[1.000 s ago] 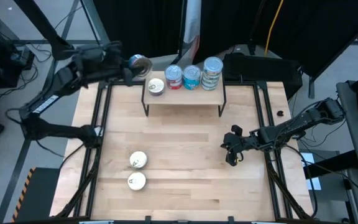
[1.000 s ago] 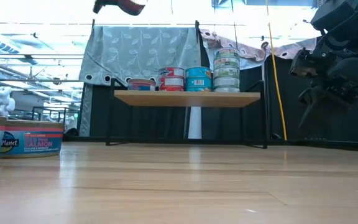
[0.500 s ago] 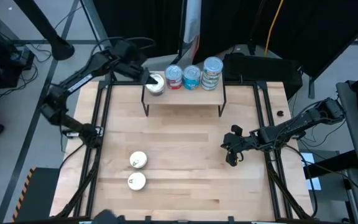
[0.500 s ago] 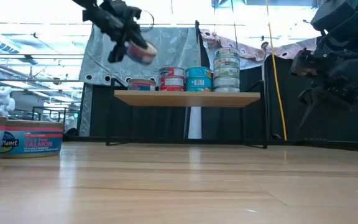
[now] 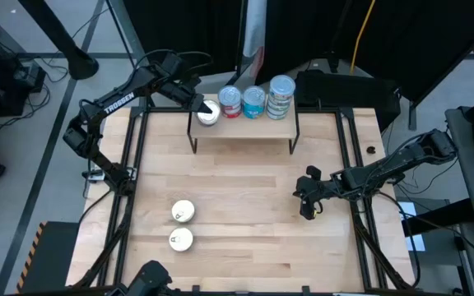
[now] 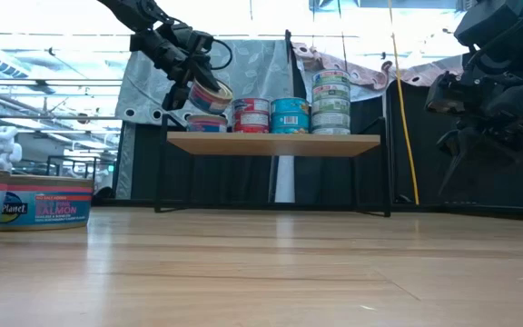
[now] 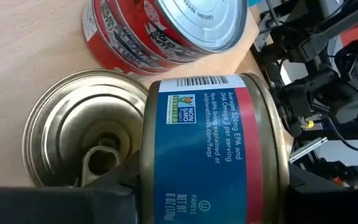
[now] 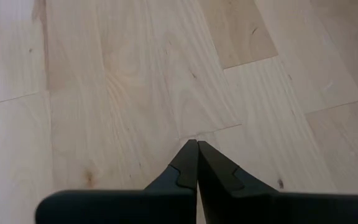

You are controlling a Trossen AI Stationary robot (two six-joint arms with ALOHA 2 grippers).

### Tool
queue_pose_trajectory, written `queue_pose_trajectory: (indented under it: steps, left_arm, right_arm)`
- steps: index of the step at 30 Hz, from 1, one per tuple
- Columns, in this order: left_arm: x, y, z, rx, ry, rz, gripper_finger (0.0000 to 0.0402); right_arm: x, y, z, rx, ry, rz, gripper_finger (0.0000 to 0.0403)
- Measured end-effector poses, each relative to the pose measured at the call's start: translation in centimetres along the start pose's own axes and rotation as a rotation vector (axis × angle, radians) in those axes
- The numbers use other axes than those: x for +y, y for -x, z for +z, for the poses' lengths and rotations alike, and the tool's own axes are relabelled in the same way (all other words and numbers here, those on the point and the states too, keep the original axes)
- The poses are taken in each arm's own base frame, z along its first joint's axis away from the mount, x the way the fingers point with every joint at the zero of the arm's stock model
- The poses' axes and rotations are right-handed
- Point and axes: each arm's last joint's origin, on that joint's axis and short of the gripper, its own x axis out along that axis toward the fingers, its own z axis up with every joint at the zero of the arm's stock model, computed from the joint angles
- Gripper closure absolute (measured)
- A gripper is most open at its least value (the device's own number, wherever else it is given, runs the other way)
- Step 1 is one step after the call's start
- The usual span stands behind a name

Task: Stack canned seafood by type on shelf
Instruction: Stack the blue pink tuna can on top of the other blue tuna can on the shelf

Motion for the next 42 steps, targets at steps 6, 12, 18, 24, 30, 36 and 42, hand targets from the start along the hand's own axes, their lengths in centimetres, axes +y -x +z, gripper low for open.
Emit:
queue_pose_trajectory:
  steps: [6,12,18,24,30,36,42]
  left_arm:
    - [0.4,0.2,0.1,-0.020,0.014,0.060,0.0213]
    - [0.6,0.4,0.2,-0.038,0.017,0.103,0.0212]
    - [0.9,0.6,0.4,-0.058,0.018,0.125,0.0208]
    - [0.8,0.6,0.5,-0.073,0.034,0.125,0.0154]
    - [0.9,0.6,0.5,-0.075,0.043,0.135,0.0097]
    - [0.3,1.5,0.4,-0.119,-0.001,0.202,0.0070]
    - [-0.7,2.1,0.0,-0.152,-0.086,0.276,0.0065]
  right_arm:
    - [0.0,0.0,0.0,0.000,-0.001,0.001,0.0403]
    - [0.0,0.0,0.0,0.000,-0.002,0.001,0.0403]
    - [0.0,0.0,0.0,0.001,-0.005,0.004,0.0403]
    - [0.1,0.0,0.0,0.010,-0.005,0.021,0.0403]
    - [0.1,0.0,0.0,0.011,-0.005,0.023,0.0403]
    - [0.1,0.0,0.0,0.011,-0.005,0.025,0.0403]
    - [0.1,0.0,0.0,0.011,-0.005,0.024,0.0403]
